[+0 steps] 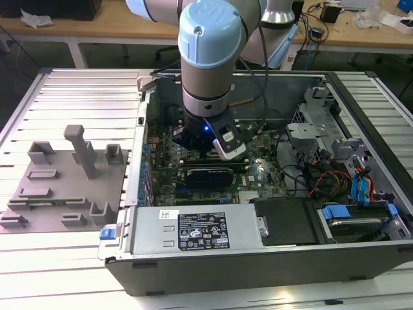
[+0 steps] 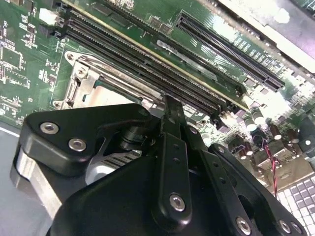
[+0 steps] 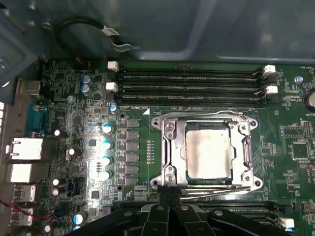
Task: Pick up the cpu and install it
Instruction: 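Install the second cpu locking lever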
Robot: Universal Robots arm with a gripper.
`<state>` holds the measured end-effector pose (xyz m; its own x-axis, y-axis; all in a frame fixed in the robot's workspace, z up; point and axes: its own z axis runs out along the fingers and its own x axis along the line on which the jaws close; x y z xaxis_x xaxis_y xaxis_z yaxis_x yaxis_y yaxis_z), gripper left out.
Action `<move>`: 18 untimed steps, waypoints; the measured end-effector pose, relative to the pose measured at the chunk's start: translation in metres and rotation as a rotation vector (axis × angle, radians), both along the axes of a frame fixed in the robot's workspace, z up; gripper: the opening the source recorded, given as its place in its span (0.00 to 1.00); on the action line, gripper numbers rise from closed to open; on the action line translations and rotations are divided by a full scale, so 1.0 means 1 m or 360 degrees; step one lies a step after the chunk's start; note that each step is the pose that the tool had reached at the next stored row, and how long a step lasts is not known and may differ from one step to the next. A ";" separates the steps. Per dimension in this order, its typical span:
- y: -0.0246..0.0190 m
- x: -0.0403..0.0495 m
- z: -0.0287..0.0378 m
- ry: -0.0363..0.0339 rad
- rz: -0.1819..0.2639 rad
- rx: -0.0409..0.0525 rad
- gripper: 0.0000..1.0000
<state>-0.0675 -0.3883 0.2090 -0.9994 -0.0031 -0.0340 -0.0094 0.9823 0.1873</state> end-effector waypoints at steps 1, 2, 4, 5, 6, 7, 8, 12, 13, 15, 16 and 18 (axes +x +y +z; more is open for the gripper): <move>-0.0003 0.0001 -0.0022 0.0000 -0.0002 0.0007 0.11; -0.0004 0.0001 -0.0031 0.0000 -0.0003 0.0013 0.11; -0.0005 0.0001 -0.0054 0.0000 -0.0005 0.0032 0.11; -0.0006 -0.0001 -0.0067 0.0000 -0.0005 0.0039 0.11; -0.0007 -0.0004 -0.0076 0.0000 -0.0005 0.0046 0.11; -0.0006 -0.0008 -0.0082 0.0000 -0.0006 0.0049 0.11; -0.0005 -0.0012 -0.0087 0.0000 -0.0006 0.0053 0.11; -0.0009 -0.0053 -0.0100 -0.0001 -0.0006 0.0062 0.11; -0.0010 -0.0074 -0.0105 -0.0001 -0.0006 0.0063 0.11; -0.0010 -0.0089 -0.0111 -0.0001 -0.0006 0.0064 0.11; -0.0010 -0.0093 -0.0114 -0.0001 -0.0006 0.0064 0.11; -0.0011 -0.0096 -0.0116 0.0000 -0.0005 0.0063 0.11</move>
<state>-0.0770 -0.3894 0.1974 -0.9994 0.0016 -0.0342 -0.0062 0.9741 0.2262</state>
